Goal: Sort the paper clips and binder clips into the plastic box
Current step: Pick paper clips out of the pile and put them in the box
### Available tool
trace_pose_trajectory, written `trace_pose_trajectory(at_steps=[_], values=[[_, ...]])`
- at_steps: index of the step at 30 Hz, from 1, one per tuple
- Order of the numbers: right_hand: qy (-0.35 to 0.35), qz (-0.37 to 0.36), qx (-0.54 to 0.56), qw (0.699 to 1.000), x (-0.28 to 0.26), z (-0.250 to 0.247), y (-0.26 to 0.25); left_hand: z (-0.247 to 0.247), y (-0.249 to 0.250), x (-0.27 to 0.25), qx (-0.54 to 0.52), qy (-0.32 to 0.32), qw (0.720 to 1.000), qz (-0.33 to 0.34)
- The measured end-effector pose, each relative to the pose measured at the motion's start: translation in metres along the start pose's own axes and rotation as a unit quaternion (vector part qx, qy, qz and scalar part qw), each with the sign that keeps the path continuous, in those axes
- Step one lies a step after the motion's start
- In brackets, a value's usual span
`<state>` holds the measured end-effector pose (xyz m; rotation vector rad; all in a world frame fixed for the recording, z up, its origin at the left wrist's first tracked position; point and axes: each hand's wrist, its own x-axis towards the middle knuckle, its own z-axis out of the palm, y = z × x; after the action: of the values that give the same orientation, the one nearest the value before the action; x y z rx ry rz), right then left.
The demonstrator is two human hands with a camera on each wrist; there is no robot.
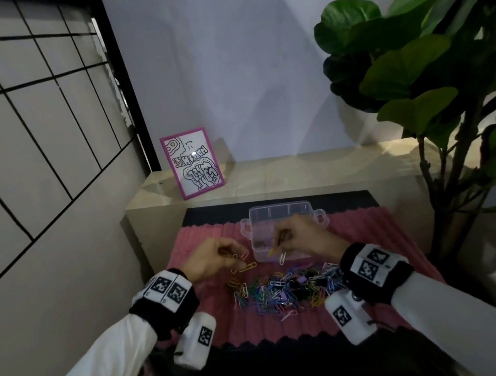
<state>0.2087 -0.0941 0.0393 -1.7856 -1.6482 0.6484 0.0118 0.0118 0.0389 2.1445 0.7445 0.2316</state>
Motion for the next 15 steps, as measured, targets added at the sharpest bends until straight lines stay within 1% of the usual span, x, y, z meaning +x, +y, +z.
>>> trace_pose_trajectory(at_steps=[3, 5, 11, 13, 15], values=[[0.020, 0.017, 0.060, 0.998, -0.006, -0.012, 0.005, 0.004, 0.013, 0.011, -0.009, -0.001, 1.000, 0.006], [0.033, 0.026, 0.087, 0.995, -0.012, -0.016, 0.010, 0.006, 0.021, 0.020, -0.007, 0.010, 1.000, 0.014], [0.072, 0.021, 0.132, 0.988, -0.033, -0.031, 0.025, 0.008, 0.037, 0.061, 0.029, 0.057, 0.997, 0.031], [0.076, 0.020, 0.138, 0.987, -0.035, -0.036, 0.026, 0.010, 0.040, 0.072, 0.017, 0.060, 0.997, 0.034], [0.092, 0.025, 0.137, 0.986, -0.034, -0.038, 0.029, 0.012, 0.036, 0.080, 0.029, 0.052, 0.998, 0.029]])
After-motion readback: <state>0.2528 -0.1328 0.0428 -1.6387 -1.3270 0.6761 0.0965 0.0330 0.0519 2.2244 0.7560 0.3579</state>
